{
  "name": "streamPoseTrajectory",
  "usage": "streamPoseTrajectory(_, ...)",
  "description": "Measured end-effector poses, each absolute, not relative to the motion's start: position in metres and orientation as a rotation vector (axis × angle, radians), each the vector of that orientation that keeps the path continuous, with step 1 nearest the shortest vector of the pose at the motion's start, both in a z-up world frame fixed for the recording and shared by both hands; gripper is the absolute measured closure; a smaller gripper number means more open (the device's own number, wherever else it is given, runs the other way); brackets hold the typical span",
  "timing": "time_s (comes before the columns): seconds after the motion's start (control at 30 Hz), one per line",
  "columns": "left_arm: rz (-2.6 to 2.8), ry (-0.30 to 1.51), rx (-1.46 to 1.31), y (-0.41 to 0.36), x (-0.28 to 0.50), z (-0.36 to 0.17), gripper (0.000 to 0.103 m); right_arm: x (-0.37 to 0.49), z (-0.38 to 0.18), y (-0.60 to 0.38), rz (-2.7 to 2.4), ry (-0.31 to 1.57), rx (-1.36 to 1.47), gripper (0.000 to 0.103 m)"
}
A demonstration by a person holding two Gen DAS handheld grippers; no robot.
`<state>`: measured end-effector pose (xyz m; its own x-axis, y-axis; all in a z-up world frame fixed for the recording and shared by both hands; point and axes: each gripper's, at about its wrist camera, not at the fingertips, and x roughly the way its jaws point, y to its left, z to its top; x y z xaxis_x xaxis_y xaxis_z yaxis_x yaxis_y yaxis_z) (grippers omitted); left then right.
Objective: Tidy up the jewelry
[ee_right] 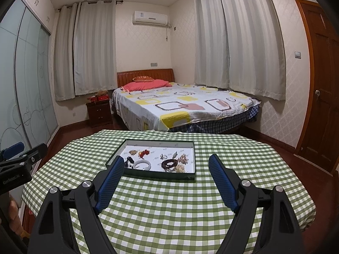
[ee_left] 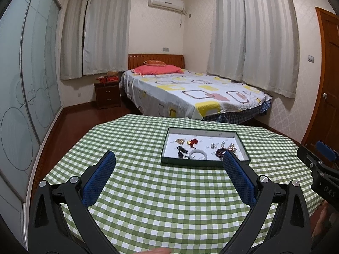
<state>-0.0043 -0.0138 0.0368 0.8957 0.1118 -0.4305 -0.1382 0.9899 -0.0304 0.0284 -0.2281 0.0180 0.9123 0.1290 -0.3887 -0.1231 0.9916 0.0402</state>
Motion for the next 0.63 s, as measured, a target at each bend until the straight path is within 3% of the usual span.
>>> streamPoseTrajectory(0.4, 0.143, 0.407, -0.017, -0.012, 0.011, 0.021, 0.004, 0.052, -0.006, -0.23, 0.127, 0.444, 0.027, 0.024)
streamPoseTrajectory(0.63, 0.135, 0.567, -0.054, 0.006, 0.061, -0.023, 0.004, 0.084, -0.041, -0.249, 0.08, 0.525, 0.057, 0.02)
